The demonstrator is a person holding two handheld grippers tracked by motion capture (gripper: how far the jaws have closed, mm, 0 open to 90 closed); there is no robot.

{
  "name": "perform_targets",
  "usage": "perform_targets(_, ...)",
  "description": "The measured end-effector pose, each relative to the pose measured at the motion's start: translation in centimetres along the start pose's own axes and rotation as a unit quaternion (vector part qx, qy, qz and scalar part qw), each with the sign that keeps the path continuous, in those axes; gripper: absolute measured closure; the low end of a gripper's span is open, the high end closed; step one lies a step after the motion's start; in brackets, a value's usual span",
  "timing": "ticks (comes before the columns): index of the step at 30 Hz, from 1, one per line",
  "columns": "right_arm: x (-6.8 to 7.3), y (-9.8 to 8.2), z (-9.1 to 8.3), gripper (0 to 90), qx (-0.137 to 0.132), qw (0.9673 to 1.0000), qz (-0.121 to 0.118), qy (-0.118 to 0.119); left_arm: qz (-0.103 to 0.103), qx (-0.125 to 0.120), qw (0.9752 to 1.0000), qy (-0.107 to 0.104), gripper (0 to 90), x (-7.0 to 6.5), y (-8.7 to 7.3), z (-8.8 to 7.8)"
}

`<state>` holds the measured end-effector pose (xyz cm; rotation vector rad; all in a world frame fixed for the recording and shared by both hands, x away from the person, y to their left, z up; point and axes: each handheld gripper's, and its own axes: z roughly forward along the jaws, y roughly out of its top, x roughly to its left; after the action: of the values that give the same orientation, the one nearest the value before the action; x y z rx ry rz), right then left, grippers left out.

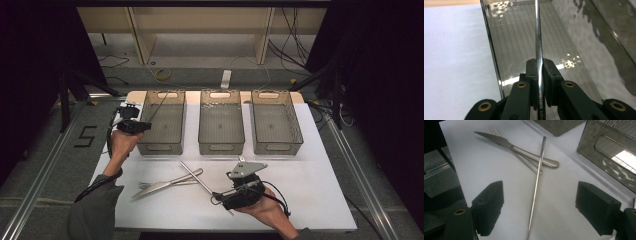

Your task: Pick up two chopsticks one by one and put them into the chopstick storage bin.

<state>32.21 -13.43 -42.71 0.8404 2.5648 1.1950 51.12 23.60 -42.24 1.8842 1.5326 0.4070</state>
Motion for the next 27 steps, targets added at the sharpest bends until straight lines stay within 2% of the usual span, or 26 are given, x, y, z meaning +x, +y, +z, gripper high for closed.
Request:
perform_targets(2, 0.0, 0.0, 0.0, 23.7, 0.0, 1.0, -0.004, -0.001, -0.003, -0.007, 0.9999, -0.012, 71.0, -0.2, 0.2, -0.3)
perform_targets(4, 0.0, 0.0, 0.0, 23.8, -0.002, 1.0, -0.004, -0.002, 0.007, -0.016, 0.9998, -0.009, 65.7, -0.7, 0.4, -0.9)
perform_targets(5, 0.0, 0.0, 0.0, 23.8, -0.001, 1.0, -0.001, -0.003, 0.007, -0.02, 0.9998, -0.008, 58.7, -0.9, 0.5, -1.2)
perform_targets(6, 0.0, 0.0, 0.0, 23.8, -0.001, 1.0, -0.001, -0.003, 0.003, -0.025, 0.9996, -0.011, 58.7, -1.0, 0.6, -1.4)
perform_targets(8, 0.0, 0.0, 0.0, 23.9, 0.001, 1.0, -0.004, -0.005, -0.003, -0.031, 0.9992, -0.027, 47.7, -1.4, 0.6, -2.0)
perform_targets(9, 0.0, 0.0, 0.0, 23.9, 0.001, 1.0, -0.004, -0.005, 0.001, -0.031, 0.9989, -0.035, 47.7, -1.7, 0.5, -2.3)
perform_targets(11, 0.0, 0.1, -0.1, 24.3, 0.0, 1.0, -0.005, -0.005, 0.01, -0.031, 0.9985, -0.044, 40.0, -2.3, 0.2, -2.9)
perform_targets(14, -0.1, 0.1, 0.1, 24.7, 0.012, 0.9999, -0.008, -0.006, 0.013, -0.046, 0.9964, -0.07, 31.7, -2.9, -0.4, -4.1)
perform_targets(18, -0.1, 0.3, 0.3, 26.0, 0.024, 0.9995, -0.016, -0.01, 0.03, -0.067, 0.9923, -0.1, 26.9, -3.7, -1.4, -5.7)
perform_targets(21, -0.1, 0.8, 0.4, 27.6, 0.03, 0.9993, -0.016, -0.014, 0.035, -0.07, 0.9898, -0.119, 23.1, -4.1, -1.9, -6.4)
perform_targets(24, -0.1, 1.0, 0.5, 28.8, 0.038, 0.999, -0.019, -0.016, 0.043, -0.076, 0.9861, -0.141, 21.8, -4.6, -2.6, -6.9)
perform_targets(25, -0.2, 1.3, 0.7, 30.6, 0.05, 0.9985, -0.019, -0.013, 0.048, -0.077, 0.9847, -0.149, 20.4, -4.8, -2.9, -7.0)
perform_targets(27, -0.2, 1.4, 0.9, 31.2, 0.056, 0.9981, -0.02, -0.014, 0.064, -0.072, 0.9824, -0.16, 19.5, -5.3, -3.4, -7.1)
